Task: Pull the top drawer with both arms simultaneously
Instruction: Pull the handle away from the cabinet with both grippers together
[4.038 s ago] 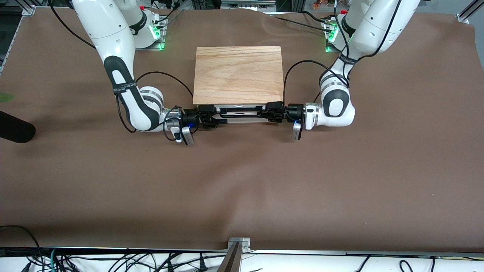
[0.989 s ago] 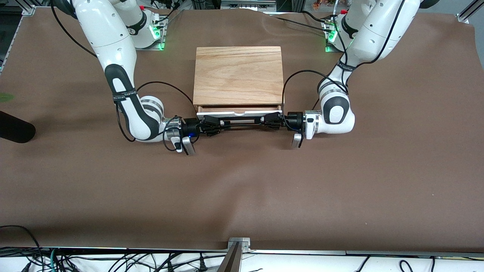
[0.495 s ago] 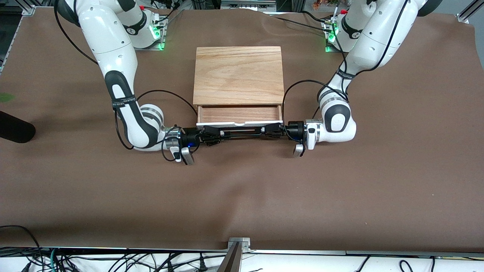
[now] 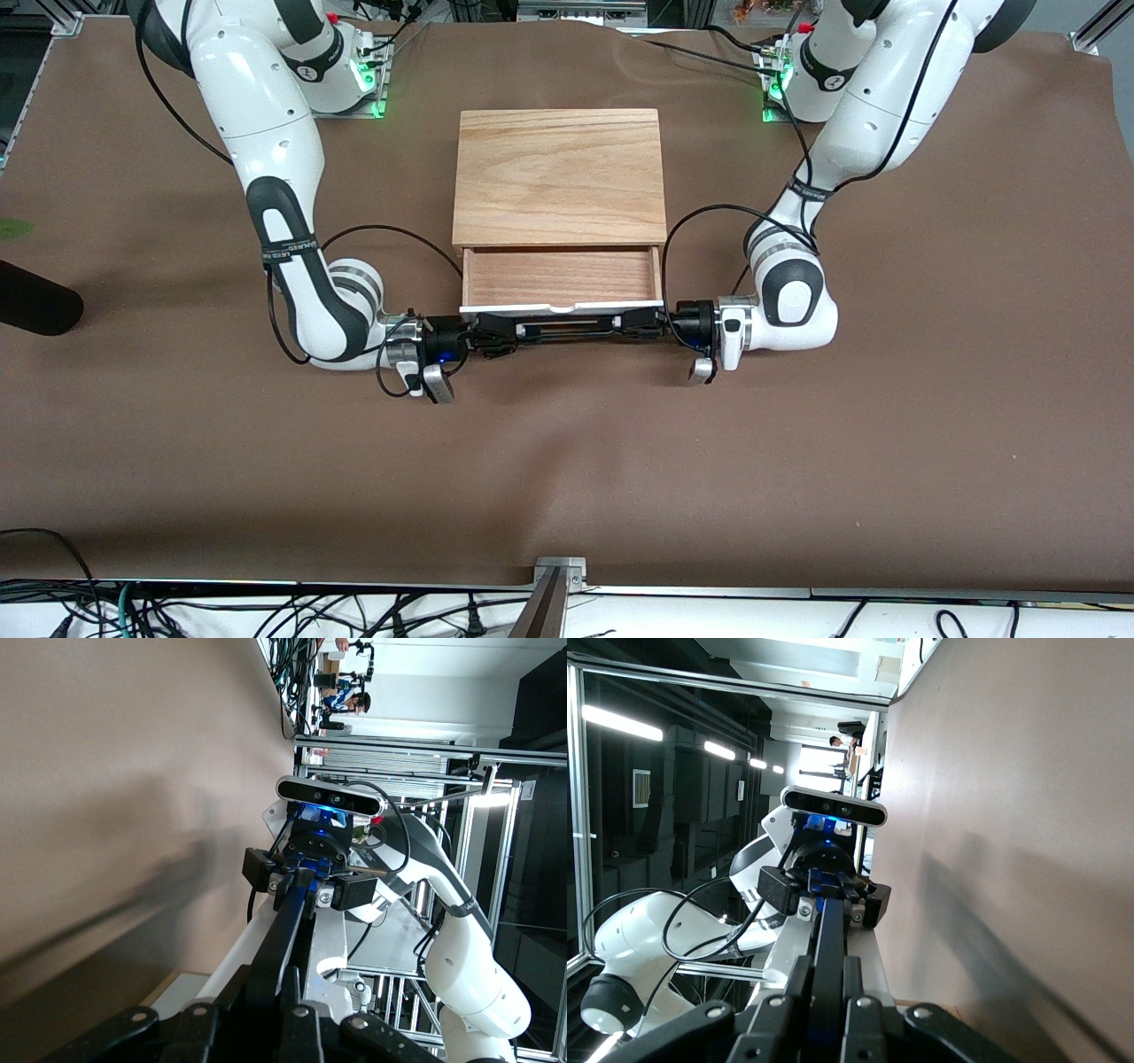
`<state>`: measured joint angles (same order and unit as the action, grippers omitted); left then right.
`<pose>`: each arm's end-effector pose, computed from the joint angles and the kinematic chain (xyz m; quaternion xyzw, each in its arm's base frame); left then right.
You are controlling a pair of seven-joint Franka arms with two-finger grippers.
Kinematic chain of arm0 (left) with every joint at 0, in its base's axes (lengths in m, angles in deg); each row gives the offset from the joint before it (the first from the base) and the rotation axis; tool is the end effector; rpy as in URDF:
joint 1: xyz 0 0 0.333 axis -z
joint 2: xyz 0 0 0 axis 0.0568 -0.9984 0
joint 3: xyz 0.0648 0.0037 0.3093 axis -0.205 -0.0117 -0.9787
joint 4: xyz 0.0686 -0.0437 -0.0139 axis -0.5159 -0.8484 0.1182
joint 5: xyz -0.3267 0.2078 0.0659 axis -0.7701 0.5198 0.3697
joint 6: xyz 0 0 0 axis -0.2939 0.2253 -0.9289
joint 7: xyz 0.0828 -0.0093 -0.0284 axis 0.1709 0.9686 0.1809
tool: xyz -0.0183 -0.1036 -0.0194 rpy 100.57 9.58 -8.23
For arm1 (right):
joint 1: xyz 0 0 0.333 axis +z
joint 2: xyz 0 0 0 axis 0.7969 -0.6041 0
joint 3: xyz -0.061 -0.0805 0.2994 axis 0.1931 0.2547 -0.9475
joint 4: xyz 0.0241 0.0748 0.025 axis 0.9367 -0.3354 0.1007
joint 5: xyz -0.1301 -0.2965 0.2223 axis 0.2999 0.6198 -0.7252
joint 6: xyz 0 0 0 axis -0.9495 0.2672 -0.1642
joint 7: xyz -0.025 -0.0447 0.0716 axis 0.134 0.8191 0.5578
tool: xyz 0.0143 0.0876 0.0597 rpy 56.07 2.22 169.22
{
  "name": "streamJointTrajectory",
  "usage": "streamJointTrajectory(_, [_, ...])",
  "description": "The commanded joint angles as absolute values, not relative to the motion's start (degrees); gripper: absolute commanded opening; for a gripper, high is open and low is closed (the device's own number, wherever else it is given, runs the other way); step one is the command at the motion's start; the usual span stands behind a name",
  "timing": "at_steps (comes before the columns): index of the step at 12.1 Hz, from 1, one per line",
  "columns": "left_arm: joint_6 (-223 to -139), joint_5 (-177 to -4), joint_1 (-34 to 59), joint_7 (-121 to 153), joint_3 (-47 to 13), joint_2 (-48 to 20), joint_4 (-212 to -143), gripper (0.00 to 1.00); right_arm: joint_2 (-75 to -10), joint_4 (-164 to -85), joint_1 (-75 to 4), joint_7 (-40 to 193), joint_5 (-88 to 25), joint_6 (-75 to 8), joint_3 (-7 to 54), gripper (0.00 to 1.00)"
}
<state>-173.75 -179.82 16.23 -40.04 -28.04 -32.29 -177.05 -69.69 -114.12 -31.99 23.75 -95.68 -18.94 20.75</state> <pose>0.5963 -0.2841 0.1636 0.7432 0.0335 -0.0269 0.6676 0.6247 0.3056 0.1553 -0.7212 -0.0722 -0.0204 0.6887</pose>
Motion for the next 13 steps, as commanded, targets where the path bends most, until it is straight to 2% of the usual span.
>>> streamJointTrajectory(1, [-172.2, -177.6, 16.5, -35.1, -29.8, -33.8, -175.0, 0.0, -71.5, -109.0, -33.8, 27.2, -97.2, -21.5, 21.5, 0.12])
streamJointTrajectory(5, [-172.1, -177.7, 16.3, -33.4, -30.7, -35.2, -172.2, 0.0, -73.5, -106.2, -33.9, 27.3, -97.3, -22.1, 21.9, 0.12])
streamJointTrajectory(10, [-172.1, -176.6, 15.9, -33.1, -30.7, -34.2, -172.9, 0.0, -74.5, -104.7, -34.1, 28.4, -97.2, -22.9, 21.9, 0.13])
streamJointTrajectory(11, [-171.8, -176.6, 15.8, -33.2, -30.7, -34.1, -173.2, 0.25, -74.5, -104.7, -34.1, 28.4, -97.1, -22.9, 21.9, 0.25])
streamJointTrajectory(12, [-171.6, -176.6, 15.8, -33.6, -30.7, -33.8, -174.2, 0.77, -74.5, -104.8, -34.0, 28.4, -97.3, -22.9, 21.9, 0.52])
streamJointTrajectory(13, [-171.2, -176.6, 15.6, -34.2, -30.7, -33.3, -175.2, 1.0, -74.5, -104.8, -34.0, 28.4, -97.3, -22.9, 21.9, 0.63])
